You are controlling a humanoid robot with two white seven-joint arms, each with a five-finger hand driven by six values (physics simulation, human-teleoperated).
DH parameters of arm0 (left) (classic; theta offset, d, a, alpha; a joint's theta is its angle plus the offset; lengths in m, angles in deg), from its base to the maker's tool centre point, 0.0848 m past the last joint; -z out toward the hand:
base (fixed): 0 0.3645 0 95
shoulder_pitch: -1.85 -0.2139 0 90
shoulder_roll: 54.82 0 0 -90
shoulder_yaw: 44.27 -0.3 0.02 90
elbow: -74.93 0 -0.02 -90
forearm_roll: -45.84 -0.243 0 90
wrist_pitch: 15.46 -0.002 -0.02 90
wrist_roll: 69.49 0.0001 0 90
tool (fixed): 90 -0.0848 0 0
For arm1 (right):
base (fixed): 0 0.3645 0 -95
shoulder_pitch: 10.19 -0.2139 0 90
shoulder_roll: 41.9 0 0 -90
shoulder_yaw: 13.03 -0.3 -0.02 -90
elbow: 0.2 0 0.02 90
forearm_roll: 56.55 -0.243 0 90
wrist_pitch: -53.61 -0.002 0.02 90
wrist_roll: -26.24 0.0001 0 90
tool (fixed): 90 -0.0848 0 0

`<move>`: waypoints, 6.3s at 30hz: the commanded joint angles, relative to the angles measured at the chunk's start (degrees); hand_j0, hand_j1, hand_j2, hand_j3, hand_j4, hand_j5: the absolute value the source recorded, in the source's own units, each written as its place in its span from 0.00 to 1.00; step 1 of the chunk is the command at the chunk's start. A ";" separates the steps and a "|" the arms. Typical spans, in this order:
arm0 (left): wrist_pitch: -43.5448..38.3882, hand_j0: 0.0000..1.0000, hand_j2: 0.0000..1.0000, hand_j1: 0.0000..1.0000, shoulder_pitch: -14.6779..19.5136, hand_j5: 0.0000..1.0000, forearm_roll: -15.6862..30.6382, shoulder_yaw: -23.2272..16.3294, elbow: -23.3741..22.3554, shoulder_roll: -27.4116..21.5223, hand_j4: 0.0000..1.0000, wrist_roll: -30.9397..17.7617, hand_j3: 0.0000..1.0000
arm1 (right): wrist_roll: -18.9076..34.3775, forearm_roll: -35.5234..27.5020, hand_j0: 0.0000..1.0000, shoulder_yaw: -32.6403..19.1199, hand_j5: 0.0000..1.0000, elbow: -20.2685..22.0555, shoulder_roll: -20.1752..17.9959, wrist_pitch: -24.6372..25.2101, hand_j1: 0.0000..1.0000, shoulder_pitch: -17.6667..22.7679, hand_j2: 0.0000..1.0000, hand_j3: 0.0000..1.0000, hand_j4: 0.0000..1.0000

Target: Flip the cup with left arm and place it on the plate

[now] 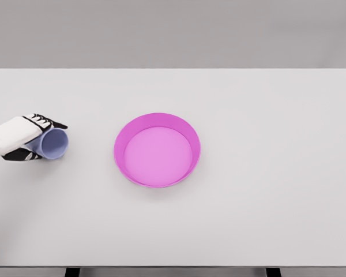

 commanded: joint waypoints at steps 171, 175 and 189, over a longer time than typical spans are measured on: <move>-0.04 0.75 0.75 0.75 27.51 0.75 26.39 -42.17 7.63 11.20 0.75 0.87 0.75 | 0.01 -0.02 1.00 -0.02 1.00 0.00 0.00 0.00 1.00 0.00 1.00 1.00 1.00; -0.04 0.76 0.76 0.76 28.39 0.76 26.56 -43.83 7.63 11.46 0.76 0.87 0.76 | 0.01 -0.02 1.00 0.07 1.00 0.00 0.00 0.00 1.00 0.00 1.00 1.00 1.00; -0.04 0.77 0.77 0.77 30.76 0.77 28.06 -47.53 7.28 13.13 0.77 1.05 0.77 | 0.01 -0.02 1.00 -0.02 1.00 0.00 0.00 0.00 1.00 0.00 1.00 1.00 1.00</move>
